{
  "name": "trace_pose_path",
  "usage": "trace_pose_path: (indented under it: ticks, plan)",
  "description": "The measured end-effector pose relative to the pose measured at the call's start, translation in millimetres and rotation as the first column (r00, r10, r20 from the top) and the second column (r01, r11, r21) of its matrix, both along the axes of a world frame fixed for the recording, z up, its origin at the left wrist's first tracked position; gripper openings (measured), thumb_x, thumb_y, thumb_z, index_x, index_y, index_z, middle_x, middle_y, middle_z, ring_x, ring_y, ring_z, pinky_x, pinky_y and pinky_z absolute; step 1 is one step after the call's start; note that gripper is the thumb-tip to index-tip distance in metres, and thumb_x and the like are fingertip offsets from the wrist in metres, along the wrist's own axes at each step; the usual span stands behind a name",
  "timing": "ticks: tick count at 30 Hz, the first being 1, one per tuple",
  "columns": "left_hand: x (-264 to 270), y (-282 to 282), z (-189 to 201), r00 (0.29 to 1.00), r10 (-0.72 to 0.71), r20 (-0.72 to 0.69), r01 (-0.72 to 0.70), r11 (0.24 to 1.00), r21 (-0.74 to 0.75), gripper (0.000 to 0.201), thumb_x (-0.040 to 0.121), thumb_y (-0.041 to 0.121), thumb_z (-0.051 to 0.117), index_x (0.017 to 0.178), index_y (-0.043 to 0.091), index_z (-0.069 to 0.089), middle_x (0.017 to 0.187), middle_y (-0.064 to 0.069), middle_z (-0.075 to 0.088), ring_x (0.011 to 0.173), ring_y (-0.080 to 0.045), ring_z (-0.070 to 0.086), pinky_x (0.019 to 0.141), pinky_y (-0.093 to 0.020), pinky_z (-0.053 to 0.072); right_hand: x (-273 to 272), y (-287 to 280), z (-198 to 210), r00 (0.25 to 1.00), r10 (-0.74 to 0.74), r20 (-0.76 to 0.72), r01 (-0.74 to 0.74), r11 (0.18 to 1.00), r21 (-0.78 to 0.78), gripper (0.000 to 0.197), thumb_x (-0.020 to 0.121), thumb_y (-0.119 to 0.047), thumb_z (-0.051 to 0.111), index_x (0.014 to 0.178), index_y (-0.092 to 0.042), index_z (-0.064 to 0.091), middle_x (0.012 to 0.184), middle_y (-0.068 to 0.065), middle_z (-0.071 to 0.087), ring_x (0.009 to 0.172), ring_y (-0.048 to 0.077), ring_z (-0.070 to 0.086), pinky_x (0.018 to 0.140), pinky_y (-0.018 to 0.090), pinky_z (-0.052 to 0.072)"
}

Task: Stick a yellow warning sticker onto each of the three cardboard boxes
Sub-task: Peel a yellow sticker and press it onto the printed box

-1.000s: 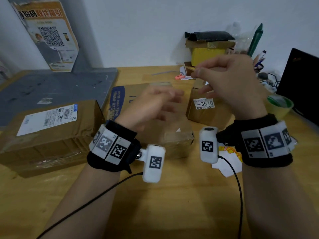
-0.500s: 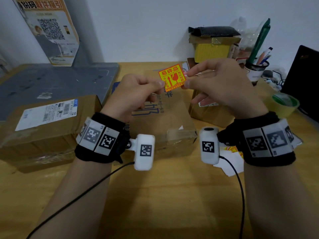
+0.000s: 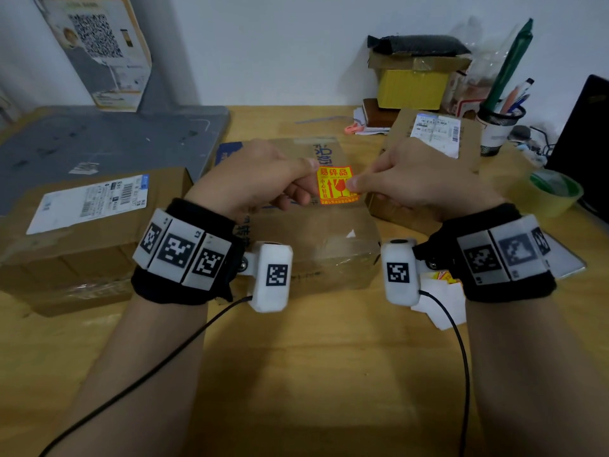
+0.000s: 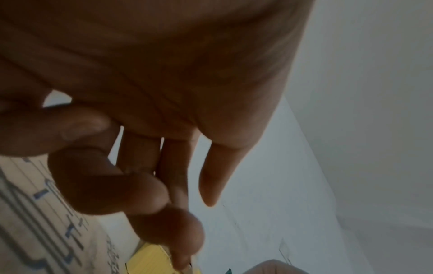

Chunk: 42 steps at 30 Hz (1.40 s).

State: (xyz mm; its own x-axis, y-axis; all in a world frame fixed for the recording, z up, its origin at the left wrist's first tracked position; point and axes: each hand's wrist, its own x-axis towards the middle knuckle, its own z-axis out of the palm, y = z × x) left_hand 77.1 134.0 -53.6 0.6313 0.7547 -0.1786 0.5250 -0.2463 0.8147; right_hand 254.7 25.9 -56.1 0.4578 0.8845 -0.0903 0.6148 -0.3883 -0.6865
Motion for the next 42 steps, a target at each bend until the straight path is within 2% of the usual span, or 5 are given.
trace_pose_path:
  ticks: [5,11,17,24,42]
  plan:
    - [2,-4,-1,0.994,-0.025,-0.102,0.022,0.999,-0.035,0.050,0.103,0.045,0.046,0.089,0.012,0.081,0.055,0.007,0.065,0.040,-0.006,0.041,0.034,-0.014,0.026,-4,3,-6,0.997,-0.020,0.077,0.027,0.995,-0.091,0.046,0.085,-0.042,0.080,0.098,0.002,0.078,0.037,-0.007,0.039,0.041,0.007,0.039,0.047,0.026,0.030]
    - [5,-6,-3,0.975,-0.049,-0.217,0.043,0.999,-0.032,0.058,0.104,0.049,0.040,0.090,0.011,0.081,0.053,0.008,0.064,0.042,-0.007,0.042,0.045,-0.022,0.027,-18,-1,1,0.994,0.044,0.101,-0.030,0.990,-0.137,0.017,0.088,-0.038,0.079,0.077,-0.027,0.070,0.060,-0.004,0.057,0.061,0.010,0.052,0.048,0.026,0.034]
    - [5,-5,-6,0.975,-0.048,-0.218,0.041,0.998,-0.038,0.059,0.102,0.052,0.042,0.085,0.011,0.080,0.053,0.006,0.066,0.044,-0.008,0.045,0.041,-0.020,0.027,-26,-7,7,0.994,0.081,0.067,-0.070,0.985,-0.156,0.032,0.090,-0.028,0.078,0.066,-0.028,0.056,0.027,-0.023,0.043,0.051,0.005,0.047,0.039,0.013,0.033]
    - [5,-5,-7,0.973,-0.047,-0.224,0.042,0.999,-0.026,0.059,0.101,0.055,0.043,0.086,0.012,0.080,0.052,0.006,0.066,0.044,-0.008,0.047,0.040,-0.019,0.028,-32,-9,8,0.991,0.079,0.108,-0.063,0.988,-0.138,0.034,0.085,-0.025,0.082,0.062,-0.026,0.057,0.060,-0.010,0.054,0.058,0.003,0.048,0.042,0.016,0.033]
    - [-4,-5,1,0.986,-0.018,-0.165,0.014,1.000,-0.020,0.058,0.100,0.057,0.043,0.091,0.012,0.078,0.065,0.003,0.074,0.054,-0.010,0.057,0.054,-0.025,0.035,-38,-8,7,0.988,0.065,0.141,-0.039,0.984,-0.176,0.038,0.081,-0.029,0.086,0.060,-0.022,0.055,0.054,-0.007,0.051,0.051,0.007,0.045,0.048,0.026,0.030]
